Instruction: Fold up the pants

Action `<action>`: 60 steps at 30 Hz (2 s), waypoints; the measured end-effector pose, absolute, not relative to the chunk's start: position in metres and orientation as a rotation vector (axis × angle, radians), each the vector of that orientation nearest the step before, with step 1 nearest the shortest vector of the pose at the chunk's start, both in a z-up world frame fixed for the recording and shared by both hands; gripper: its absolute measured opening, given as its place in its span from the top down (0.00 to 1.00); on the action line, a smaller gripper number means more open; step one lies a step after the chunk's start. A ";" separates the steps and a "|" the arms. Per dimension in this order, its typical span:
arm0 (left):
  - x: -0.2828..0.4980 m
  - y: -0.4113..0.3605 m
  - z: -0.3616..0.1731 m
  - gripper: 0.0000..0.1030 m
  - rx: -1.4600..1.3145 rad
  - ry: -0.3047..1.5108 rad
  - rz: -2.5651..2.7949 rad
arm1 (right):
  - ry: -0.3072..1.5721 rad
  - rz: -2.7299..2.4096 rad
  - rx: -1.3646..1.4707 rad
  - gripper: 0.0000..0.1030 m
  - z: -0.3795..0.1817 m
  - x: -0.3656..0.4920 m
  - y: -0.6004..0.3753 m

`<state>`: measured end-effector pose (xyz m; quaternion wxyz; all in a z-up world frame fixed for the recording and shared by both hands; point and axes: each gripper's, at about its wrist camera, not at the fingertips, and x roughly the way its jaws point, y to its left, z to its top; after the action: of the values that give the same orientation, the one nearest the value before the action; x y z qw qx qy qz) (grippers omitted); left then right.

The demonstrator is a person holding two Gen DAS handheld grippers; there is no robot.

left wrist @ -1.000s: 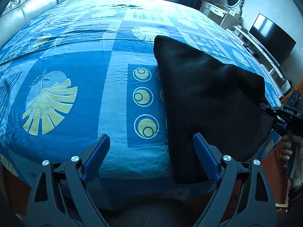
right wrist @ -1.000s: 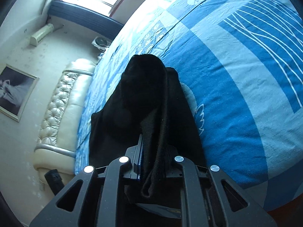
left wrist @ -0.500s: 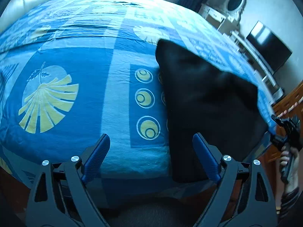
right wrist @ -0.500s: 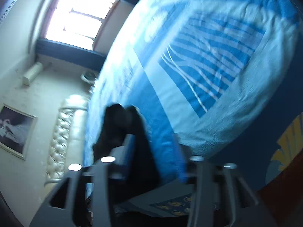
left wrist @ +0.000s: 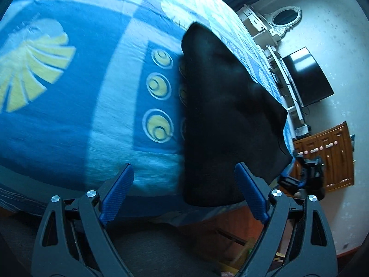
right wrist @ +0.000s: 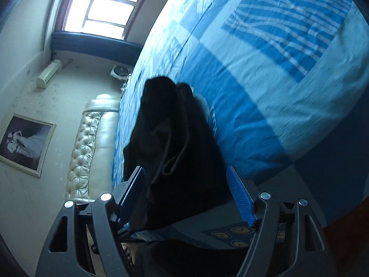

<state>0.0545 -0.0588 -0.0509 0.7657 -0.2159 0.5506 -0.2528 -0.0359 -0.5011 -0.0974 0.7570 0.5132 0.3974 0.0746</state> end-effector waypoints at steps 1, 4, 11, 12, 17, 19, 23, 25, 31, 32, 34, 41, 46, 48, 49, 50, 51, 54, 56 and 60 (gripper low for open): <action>0.056 -0.062 -0.052 0.14 -0.476 1.198 -0.552 | 0.876 0.166 1.120 0.28 -0.100 -0.033 -0.498; 0.058 -0.069 -0.053 0.14 -0.490 1.196 -0.565 | 0.879 0.172 1.119 0.28 -0.102 -0.029 -0.494; 0.063 -0.085 -0.060 0.32 -0.586 1.235 -0.646 | 0.882 0.198 1.091 0.31 -0.096 -0.028 -0.495; 0.065 -0.088 -0.063 0.40 -0.600 1.249 -0.658 | 0.891 0.194 1.070 0.38 -0.097 -0.027 -0.493; 0.068 -0.093 -0.069 0.60 -0.614 1.271 -0.645 | 0.903 0.186 1.039 0.54 -0.100 -0.025 -0.488; 0.066 -0.093 -0.065 0.65 -0.603 1.264 -0.638 | 0.899 0.188 1.033 0.55 -0.099 -0.025 -0.485; 0.063 -0.097 -0.055 0.70 -0.532 1.235 -0.613 | 0.887 0.190 1.019 0.57 -0.095 -0.026 -0.481; 0.064 -0.098 -0.052 0.71 -0.509 1.228 -0.602 | 0.887 0.188 1.015 0.58 -0.094 -0.025 -0.478; 0.064 -0.092 -0.043 0.72 -0.450 1.202 -0.560 | 0.901 0.206 0.994 0.58 -0.093 -0.016 -0.466; 0.064 -0.089 -0.042 0.72 -0.445 1.199 -0.554 | 0.906 0.212 0.990 0.58 -0.093 -0.014 -0.463; 0.063 -0.079 -0.042 0.72 -0.451 1.198 -0.541 | 0.913 0.224 0.985 0.58 -0.093 -0.009 -0.456; 0.059 -0.053 -0.039 0.72 -0.461 1.186 -0.491 | 0.945 0.269 0.955 0.58 -0.089 0.013 -0.423; 0.057 -0.034 -0.036 0.72 -0.475 1.178 -0.454 | 0.968 0.299 0.930 0.58 -0.088 0.025 -0.404; 0.056 -0.030 -0.035 0.72 -0.481 1.176 -0.443 | 0.978 0.313 0.919 0.58 -0.087 0.029 -0.395; 0.055 -0.026 -0.035 0.72 -0.483 1.174 -0.435 | 0.981 0.318 0.916 0.58 -0.087 0.031 -0.392; 0.054 -0.023 -0.035 0.72 -0.484 1.173 -0.432 | 0.986 0.325 0.910 0.58 -0.088 0.033 -0.388; 0.053 -0.021 -0.035 0.72 -0.489 1.173 -0.429 | 0.988 0.327 0.908 0.58 -0.088 0.034 -0.386; 0.052 -0.020 -0.037 0.71 -0.515 1.179 -0.436 | 0.987 0.331 0.910 0.58 -0.091 0.034 -0.388; 0.052 -0.021 -0.039 0.69 -0.519 1.179 -0.441 | 0.983 0.332 0.919 0.58 -0.093 0.032 -0.389; 0.051 -0.019 -0.041 0.61 -0.552 1.165 -0.470 | 0.971 0.339 0.942 0.57 -0.096 0.030 -0.394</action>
<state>0.0507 -0.0188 -0.0409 0.7737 -0.2550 0.5380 -0.2169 0.0300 -0.3942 -0.0957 0.7665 0.4337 0.4473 0.1559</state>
